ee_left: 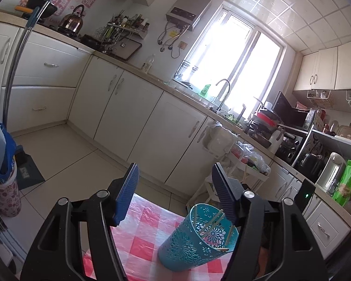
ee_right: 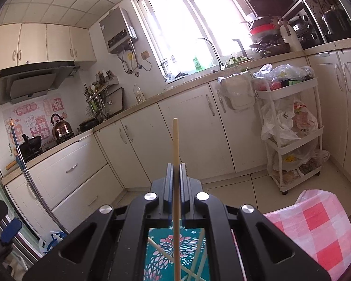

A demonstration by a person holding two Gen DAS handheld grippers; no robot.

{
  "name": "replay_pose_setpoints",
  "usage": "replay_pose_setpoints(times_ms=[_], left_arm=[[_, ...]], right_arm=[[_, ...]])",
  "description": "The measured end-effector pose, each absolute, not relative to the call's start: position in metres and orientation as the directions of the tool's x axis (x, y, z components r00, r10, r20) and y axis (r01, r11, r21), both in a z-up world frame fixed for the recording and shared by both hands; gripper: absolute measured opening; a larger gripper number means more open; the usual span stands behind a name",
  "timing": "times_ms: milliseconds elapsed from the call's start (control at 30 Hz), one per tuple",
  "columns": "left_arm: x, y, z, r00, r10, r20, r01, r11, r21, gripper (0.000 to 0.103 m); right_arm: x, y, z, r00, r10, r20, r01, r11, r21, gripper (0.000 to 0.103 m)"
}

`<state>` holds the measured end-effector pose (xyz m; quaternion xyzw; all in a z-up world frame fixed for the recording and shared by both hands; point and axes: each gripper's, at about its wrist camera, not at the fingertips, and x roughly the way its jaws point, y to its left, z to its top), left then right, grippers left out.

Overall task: Organize utensils
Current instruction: 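Open the left gripper over the basket while the right gripper lowers its chopstick in, then return both grippers to the chopsticks and close each on one chopstick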

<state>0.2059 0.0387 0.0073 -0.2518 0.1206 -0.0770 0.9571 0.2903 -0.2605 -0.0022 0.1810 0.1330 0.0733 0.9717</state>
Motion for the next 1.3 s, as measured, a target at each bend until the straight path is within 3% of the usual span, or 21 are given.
replay_pose_setpoints(times_ms=[367,433,500,733,933,1000,1300], left_arm=[[0.203,0.036,0.008,0.960,-0.210,-0.186,0.095,0.867,-0.489,0.064],[0.203,0.036,0.007,0.959,-0.212,-0.189,0.095,0.866,-0.490,0.064],[0.204,0.035,0.008,0.958,-0.213,-0.193,0.094,0.867,-0.490,0.065],[0.203,0.036,0.009,0.960,-0.204,-0.194,0.086,0.869,-0.488,0.066],[0.202,0.031,0.009,0.959,-0.190,-0.213,0.074,0.887,-0.456,0.067],[0.203,0.025,0.009,0.957,-0.173,-0.235,0.063,0.908,-0.414,0.068],[0.201,-0.008,0.004,0.937,-0.140,-0.321,0.073,0.975,-0.212,0.072]], right_arm=[[0.263,-0.255,-0.025,0.947,0.193,-0.255,-0.114,0.948,0.296,0.006],[0.252,-0.254,-0.026,0.945,0.200,-0.260,-0.128,0.954,0.271,0.010],[0.241,-0.255,-0.027,0.941,0.207,-0.269,-0.137,0.957,0.257,0.024],[0.194,-0.273,-0.028,0.928,0.216,-0.303,-0.135,0.954,0.268,0.026],[0.158,-0.284,-0.040,0.900,0.202,-0.386,-0.092,0.954,0.284,0.027],[0.146,-0.285,-0.045,0.891,0.200,-0.409,-0.082,0.954,0.288,0.034],[0.125,-0.278,-0.101,0.773,0.174,-0.610,-0.020,0.968,0.251,0.034]])
